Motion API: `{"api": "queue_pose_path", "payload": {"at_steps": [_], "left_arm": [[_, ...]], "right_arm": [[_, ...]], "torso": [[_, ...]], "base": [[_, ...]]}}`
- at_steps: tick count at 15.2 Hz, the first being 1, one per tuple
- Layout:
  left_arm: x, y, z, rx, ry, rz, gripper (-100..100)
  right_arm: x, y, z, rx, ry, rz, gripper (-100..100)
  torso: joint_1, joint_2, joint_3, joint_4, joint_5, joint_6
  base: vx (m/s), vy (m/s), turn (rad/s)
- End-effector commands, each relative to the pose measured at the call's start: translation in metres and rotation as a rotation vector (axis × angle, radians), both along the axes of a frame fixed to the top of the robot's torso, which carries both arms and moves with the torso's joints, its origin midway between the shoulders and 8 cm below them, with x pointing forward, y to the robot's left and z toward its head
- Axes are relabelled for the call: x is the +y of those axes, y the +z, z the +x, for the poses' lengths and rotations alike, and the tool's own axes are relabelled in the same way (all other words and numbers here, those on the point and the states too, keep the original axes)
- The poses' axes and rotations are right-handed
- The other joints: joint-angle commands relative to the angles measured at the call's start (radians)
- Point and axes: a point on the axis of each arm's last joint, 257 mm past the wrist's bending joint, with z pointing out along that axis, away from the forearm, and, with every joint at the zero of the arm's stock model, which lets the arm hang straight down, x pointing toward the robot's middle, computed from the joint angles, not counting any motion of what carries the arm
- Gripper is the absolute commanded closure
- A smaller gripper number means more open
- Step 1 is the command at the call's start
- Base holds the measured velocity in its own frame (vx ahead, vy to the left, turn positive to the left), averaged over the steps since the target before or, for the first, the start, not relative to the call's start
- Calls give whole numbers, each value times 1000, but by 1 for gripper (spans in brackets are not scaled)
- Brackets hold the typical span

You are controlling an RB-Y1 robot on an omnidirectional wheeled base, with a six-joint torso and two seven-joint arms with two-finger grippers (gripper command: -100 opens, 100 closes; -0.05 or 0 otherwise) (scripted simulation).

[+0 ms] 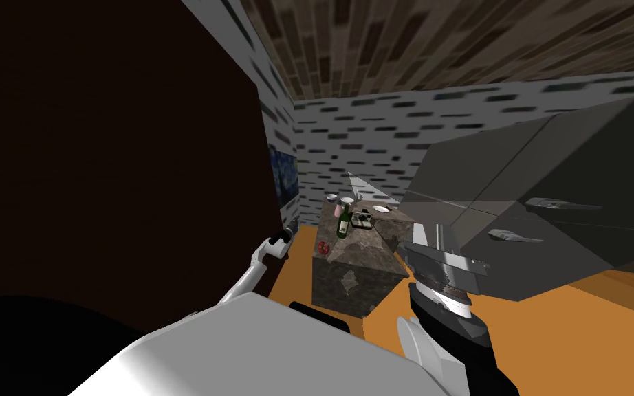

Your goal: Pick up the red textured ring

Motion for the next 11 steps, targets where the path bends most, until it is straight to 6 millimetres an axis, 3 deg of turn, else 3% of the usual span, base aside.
{"api": "queue_pose_path", "payload": {"at_steps": [1,11], "left_arm": [[-5,-11,11,52,-6,4,-100],[-20,-54,36,265,-26,22,-100]], "right_arm": [[0,0,0,0,0,0,0],[0,0,0,0,0,0,0]], "torso": [[0,0,0,0,0,0],[0,0,0,0,0,0]], "base": [[-11,15,-49],[-12,20,-60]]}}
